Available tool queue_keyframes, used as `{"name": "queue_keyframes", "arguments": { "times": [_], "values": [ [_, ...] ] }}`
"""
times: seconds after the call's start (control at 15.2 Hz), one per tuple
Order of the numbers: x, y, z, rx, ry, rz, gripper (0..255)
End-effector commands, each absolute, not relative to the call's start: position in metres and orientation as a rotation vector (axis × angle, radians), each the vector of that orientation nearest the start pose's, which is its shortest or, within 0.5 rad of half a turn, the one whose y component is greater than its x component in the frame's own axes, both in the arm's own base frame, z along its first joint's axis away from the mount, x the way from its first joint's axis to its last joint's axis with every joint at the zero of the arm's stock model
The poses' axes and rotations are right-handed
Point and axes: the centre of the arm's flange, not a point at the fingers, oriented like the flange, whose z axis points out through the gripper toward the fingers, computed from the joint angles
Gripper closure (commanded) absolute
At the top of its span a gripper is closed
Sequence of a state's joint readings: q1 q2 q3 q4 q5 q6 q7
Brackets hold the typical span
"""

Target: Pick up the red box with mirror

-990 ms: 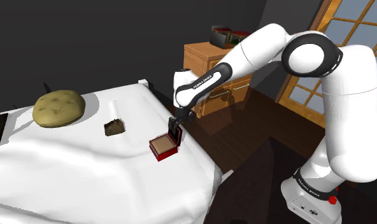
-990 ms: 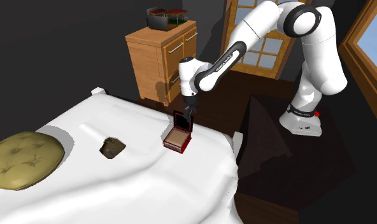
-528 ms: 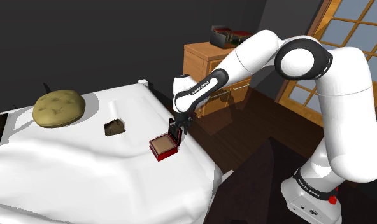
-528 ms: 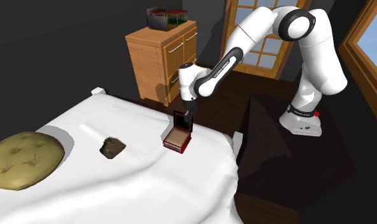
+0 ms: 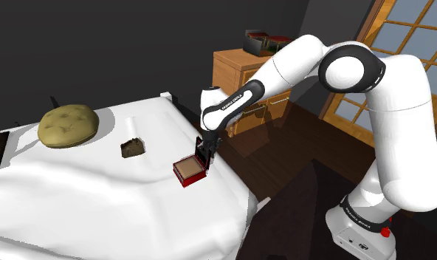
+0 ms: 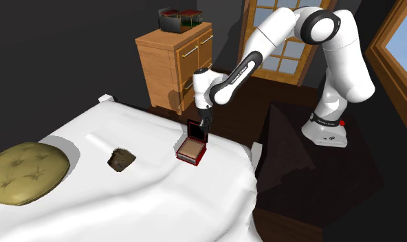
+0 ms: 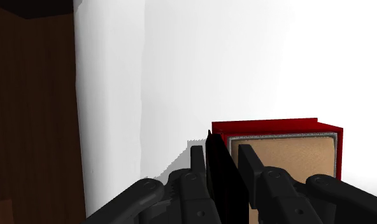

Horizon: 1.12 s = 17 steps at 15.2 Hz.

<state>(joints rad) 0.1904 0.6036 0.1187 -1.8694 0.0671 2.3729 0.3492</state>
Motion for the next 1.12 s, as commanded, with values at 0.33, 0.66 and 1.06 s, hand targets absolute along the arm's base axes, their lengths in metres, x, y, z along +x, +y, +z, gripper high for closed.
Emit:
{"name": "queue_keyframes", "arguments": {
  "times": [0.33,0.66,1.06],
  "values": [
    [0.598,0.188,0.209,-3.056,0.166,0.198,255],
    [0.598,0.188,0.235,-3.056,0.166,0.198,255],
    [0.598,0.188,0.262,-3.056,0.166,0.198,255]
  ]
}}
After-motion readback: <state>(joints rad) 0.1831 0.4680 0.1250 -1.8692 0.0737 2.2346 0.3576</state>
